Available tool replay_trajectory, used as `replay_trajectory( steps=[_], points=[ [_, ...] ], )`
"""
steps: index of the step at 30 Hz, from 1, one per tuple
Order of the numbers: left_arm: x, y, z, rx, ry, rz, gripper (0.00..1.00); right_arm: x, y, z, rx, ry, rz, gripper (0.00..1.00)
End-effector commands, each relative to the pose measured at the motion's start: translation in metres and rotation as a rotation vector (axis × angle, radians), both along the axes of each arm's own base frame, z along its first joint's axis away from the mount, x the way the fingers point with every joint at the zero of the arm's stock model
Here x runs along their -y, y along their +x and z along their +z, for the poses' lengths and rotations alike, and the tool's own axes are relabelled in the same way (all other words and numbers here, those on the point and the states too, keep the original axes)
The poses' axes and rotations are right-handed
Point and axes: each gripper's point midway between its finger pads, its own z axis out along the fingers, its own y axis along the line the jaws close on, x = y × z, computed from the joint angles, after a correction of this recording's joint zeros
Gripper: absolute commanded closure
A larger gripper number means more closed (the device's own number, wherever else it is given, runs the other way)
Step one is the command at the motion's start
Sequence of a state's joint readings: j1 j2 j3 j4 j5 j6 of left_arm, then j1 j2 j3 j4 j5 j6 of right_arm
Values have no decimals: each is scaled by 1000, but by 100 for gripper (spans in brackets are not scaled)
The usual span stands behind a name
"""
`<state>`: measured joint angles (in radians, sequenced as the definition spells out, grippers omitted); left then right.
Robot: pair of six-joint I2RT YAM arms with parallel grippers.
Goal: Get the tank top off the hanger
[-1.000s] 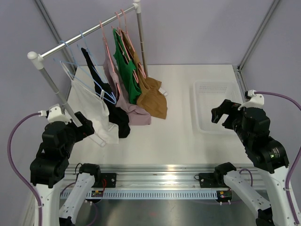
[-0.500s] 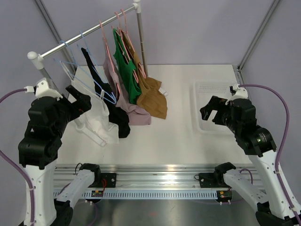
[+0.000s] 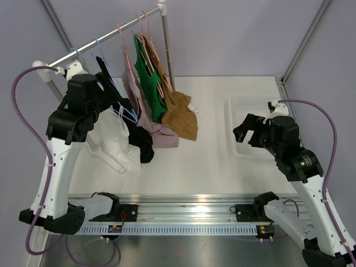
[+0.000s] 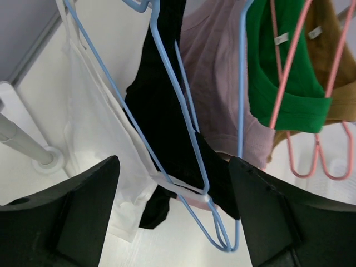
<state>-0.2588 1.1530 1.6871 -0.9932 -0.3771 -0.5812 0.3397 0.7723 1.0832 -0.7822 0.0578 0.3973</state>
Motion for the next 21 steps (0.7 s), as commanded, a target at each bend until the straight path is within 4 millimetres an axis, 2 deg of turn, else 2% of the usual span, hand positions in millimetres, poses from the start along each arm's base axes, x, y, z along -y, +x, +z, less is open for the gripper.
replay_trajectory(
  steps=[1, 5, 10, 11, 17, 19, 21],
  points=[
    [-28, 10, 3, 34, 83, 186, 27, -6, 0, 7, 34, 24, 27, 1],
    [-29, 17, -4, 40, 117, 222, 48, -7, -1, 6, 32, 22, 39, 1],
    [-27, 30, -11, 13, 154, 234, 54, -6, -1, 5, 32, 16, 37, 0],
    [-26, 29, -9, 10, 158, 231, 64, -6, -1, 4, 32, 17, 37, 1],
    [-28, 25, -2, 21, 175, 258, 86, -9, 1, -1, 19, 19, 46, 0],
    [-33, 20, 4, 32, 178, 289, 95, -10, 1, -2, 15, 19, 52, 0],
    [-36, 16, 9, 48, 165, 315, 100, -11, 0, -1, 16, 20, 54, 0]
  ],
)
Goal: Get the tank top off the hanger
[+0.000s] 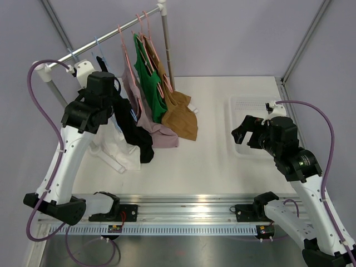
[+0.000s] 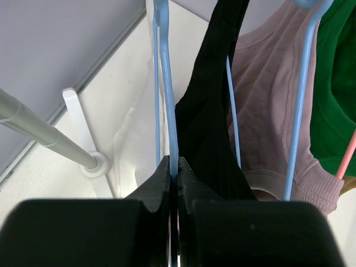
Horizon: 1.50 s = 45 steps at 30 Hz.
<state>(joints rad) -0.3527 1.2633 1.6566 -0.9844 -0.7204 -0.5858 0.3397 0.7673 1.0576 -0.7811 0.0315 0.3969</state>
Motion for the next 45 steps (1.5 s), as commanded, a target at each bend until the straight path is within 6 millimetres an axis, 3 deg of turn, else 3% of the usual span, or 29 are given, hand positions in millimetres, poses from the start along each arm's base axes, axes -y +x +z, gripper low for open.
replay_trajectory(
  steps=[1, 7, 15, 24, 29, 34, 39, 42, 45],
  points=[
    [-16, -9, 44, 150, -23, 103, 100, -7, 3, 10, 42, 19, 31, 1],
    [-15, -18, 66, 220, -70, 110, 100, -6, 0, 12, 50, 22, 33, 1],
    [2, -24, 78, 248, -112, 31, 100, -5, -1, 14, 55, 17, 35, 1],
    [27, -56, 60, 262, -227, -116, 100, -13, -4, 21, 71, 39, 85, 1],
    [45, -80, 32, 212, -290, -262, 100, -26, -8, 22, 78, 69, 156, 1],
    [48, -127, 12, 205, -325, -430, 100, -41, -9, 27, 91, 105, 242, 0],
    [45, -165, -33, 102, -261, -562, 100, -62, -14, 33, 109, 158, 361, 0],
    [54, -192, -62, -29, -262, -676, 100, -82, -22, 39, 125, 223, 487, 0],
    [74, -219, -94, -206, -304, -827, 100, -101, -31, 40, 112, 301, 611, 0]
  ],
)
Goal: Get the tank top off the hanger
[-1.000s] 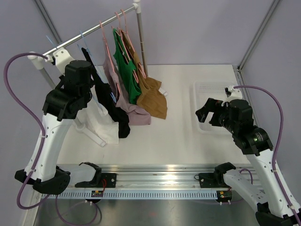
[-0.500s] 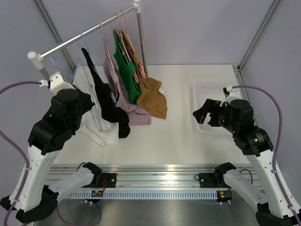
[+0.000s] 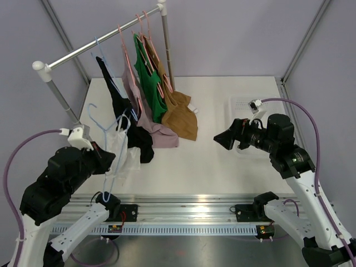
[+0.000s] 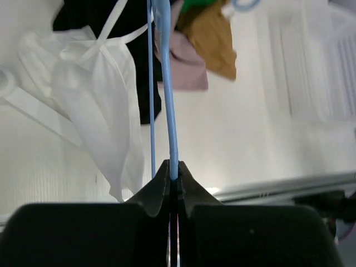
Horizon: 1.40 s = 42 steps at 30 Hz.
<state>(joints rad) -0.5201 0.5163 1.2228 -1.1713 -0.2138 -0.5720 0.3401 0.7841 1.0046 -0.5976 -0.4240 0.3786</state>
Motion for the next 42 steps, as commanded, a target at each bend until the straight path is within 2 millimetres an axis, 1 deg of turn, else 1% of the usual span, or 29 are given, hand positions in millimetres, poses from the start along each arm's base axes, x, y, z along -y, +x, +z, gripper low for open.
replay_trajectory(
  steps=[1, 4, 5, 6, 7, 8, 9, 10, 11, 12, 13, 14, 15, 16, 17, 18, 19, 21, 24, 28, 29, 30, 31, 33, 35, 39, 40, 41, 42],
  points=[
    [31, -34, -45, -199, 37, -272, 100, -32, -9, 14, 29, 120, 202, 0],
    [41, -46, -74, -289, 45, -363, 100, -42, -8, 6, 4, 158, 247, 2],
    [43, -48, -79, -298, 47, -388, 100, -44, -8, 4, -1, 165, 256, 3],
    [54, -54, -77, -295, 13, -456, 100, -47, -7, 4, 12, 171, 267, 3],
    [60, -57, -85, -301, 8, -510, 100, -53, -8, -4, -11, 173, 283, 4],
    [67, -60, -83, -289, -14, -554, 100, -57, -10, -7, -12, 172, 297, 5],
    [81, -65, -73, -245, -71, -644, 100, -61, -7, -14, -16, 170, 306, 4],
    [88, -68, -68, -221, -99, -695, 100, -69, -12, -18, -20, 166, 324, 5],
    [94, -70, -68, -216, -126, -729, 100, -73, -12, -21, -19, 160, 327, 5],
    [105, -70, -56, -174, -170, -787, 100, -77, -11, -27, -21, 151, 331, 7],
    [110, -70, -53, -166, -195, -807, 100, -80, -9, -31, -18, 138, 310, 7],
    [115, -68, -53, -166, -213, -824, 100, -89, -14, -33, -7, 133, 329, 10],
    [121, -66, -45, -139, -239, -852, 100, -93, -13, -38, -12, 118, 323, 12],
    [126, -63, -45, -156, -253, -863, 100, -94, -6, -44, -5, 96, 278, 14],
    [129, -61, -42, -150, -266, -872, 100, -97, -6, -45, 2, 86, 271, 19],
    [134, -57, -33, -110, -285, -889, 100, -103, -10, -50, 7, 74, 282, 21],
    [138, -56, -28, -108, -312, -898, 100, -102, -2, -54, 20, 55, 231, 22],
    [147, -55, -13, -52, -357, -951, 100, -105, 0, -60, 30, 40, 206, 27],
    [154, -55, 1, -22, -397, -977, 100, -105, 9, -66, 45, 33, 169, 34],
    [160, -52, -2, -42, -406, -982, 100, -106, 17, -70, 69, 19, 146, 41],
    [162, -50, -5, -54, -404, -980, 100, -108, 22, -60, 112, 45, 134, 42],
    [164, -50, -5, -53, -407, -987, 100, -108, 25, -61, 120, 43, 128, 43],
    [165, -50, -8, -66, -415, -986, 100, -106, 29, -60, 135, 32, 111, 47],
    [168, -51, -7, -62, -421, -998, 100, -106, 35, -61, 151, 18, 94, 49],
    [169, -51, -8, -65, -419, -998, 100, -105, 39, -64, 153, 2, 80, 59],
    [169, -50, -10, -68, -411, -989, 100, -107, 42, -70, 148, -12, 83, 64],
    [170, -49, -10, -68, -416, -988, 100, -108, 41, -71, 145, -10, 85, 71],
    [170, -48, -11, -68, -415, -983, 100, -107, 42, -73, 143, -14, 84, 86],
    [170, -46, -12, -69, -411, -974, 100, -106, 43, -72, 145, -17, 76, 97]
  ],
)
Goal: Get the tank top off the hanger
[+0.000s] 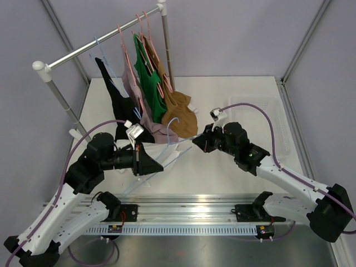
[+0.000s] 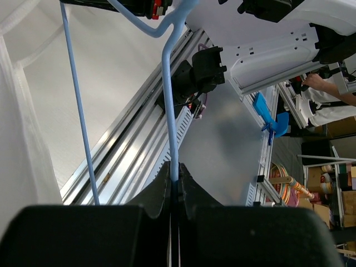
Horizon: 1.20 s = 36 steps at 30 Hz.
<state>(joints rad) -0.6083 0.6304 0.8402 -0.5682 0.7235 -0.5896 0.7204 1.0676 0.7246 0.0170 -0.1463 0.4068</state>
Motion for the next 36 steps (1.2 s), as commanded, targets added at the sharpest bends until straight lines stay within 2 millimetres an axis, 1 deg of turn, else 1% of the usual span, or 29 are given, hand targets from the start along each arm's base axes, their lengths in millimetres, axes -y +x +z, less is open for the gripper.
replay_trajectory(
  steps=[1, 3, 4, 5, 6, 7, 8, 9, 11, 12, 16, 17, 19, 20, 22, 23, 24, 25, 26, 27, 28, 29, 30, 31, 32, 33, 34, 35, 36],
  points=[
    [5, 2, 12, 46, -46, -12, 100, 0, 11, 17, 73, 22, -39, 100],
    [0, 8, 8, 45, -1, 37, 100, 7, 11, 18, 75, 7, -65, 100],
    [-1, 10, 6, 54, 15, 44, 100, 14, 15, 18, 84, -5, -108, 100],
    [-3, 9, 5, 52, 23, 47, 100, 17, 15, 18, 85, -9, -120, 100],
    [-3, 8, 6, 54, 25, 42, 100, 29, 21, 22, 107, -15, -195, 100],
    [-4, 8, 6, 58, 29, 45, 100, 36, 25, 24, 110, -17, -239, 100],
    [-6, 8, 5, 56, 40, 50, 100, 47, 26, 21, 91, -51, -287, 100],
    [-7, 7, 5, 69, 46, 47, 100, 63, 34, 22, 96, -82, -384, 100],
    [-8, 3, 10, 83, 46, 26, 100, 84, 38, 29, 77, -130, -497, 100],
    [-8, 0, 14, 105, 39, 7, 100, 99, 43, 33, 89, -157, -577, 100],
    [-2, -15, 43, 159, -50, -96, 100, 133, 50, 62, 105, -220, -715, 100],
    [1, -21, 61, 199, -107, -142, 100, 142, 50, 76, 108, -229, -746, 100],
    [5, -24, 79, 206, -155, -172, 100, 158, 52, 93, 120, -236, -794, 100],
    [5, -25, 96, 253, -192, -183, 100, 176, 52, 110, 121, -232, -848, 100],
    [8, -21, 111, 281, -222, -170, 100, 191, 50, 127, 130, -223, -874, 100],
    [9, -14, 123, 328, -248, -137, 100, 202, 46, 144, 144, -202, -901, 100],
    [9, -9, 134, 354, -266, -107, 100, 200, 43, 151, 158, -200, -867, 100],
    [10, -3, 139, 370, -281, -82, 100, 198, 40, 160, 177, -182, -841, 100],
    [12, 1, 155, 434, -331, -66, 100, 194, 37, 165, 186, -166, -812, 100],
    [13, 10, 156, 429, -355, -24, 100, 182, 31, 172, 200, -136, -725, 100],
    [15, 15, 162, 444, -382, -3, 100, 175, 27, 175, 211, -118, -677, 100],
    [15, 23, 179, 503, -441, 39, 100, 169, 22, 175, 217, -102, -636, 100],
    [19, 32, 172, 485, -457, 66, 100, 159, 17, 173, 213, -83, -568, 100],
    [19, 37, 176, 507, -485, 89, 100, 155, 14, 172, 211, -75, -543, 100],
    [19, 43, 190, 568, -548, 125, 100, 151, 11, 165, 199, -67, -520, 100],
    [21, 47, 192, 589, -572, 144, 100, 143, 7, 161, 191, -55, -467, 100],
    [20, 50, 197, 640, -619, 161, 100, 138, 5, 160, 193, -42, -443, 100],
    [28, 55, 198, 648, -638, 169, 100, 134, 3, 150, 176, -41, -420, 100],
    [32, 58, 201, 695, -652, 178, 100, 127, 0, 146, 168, -33, -375, 100]
  ],
)
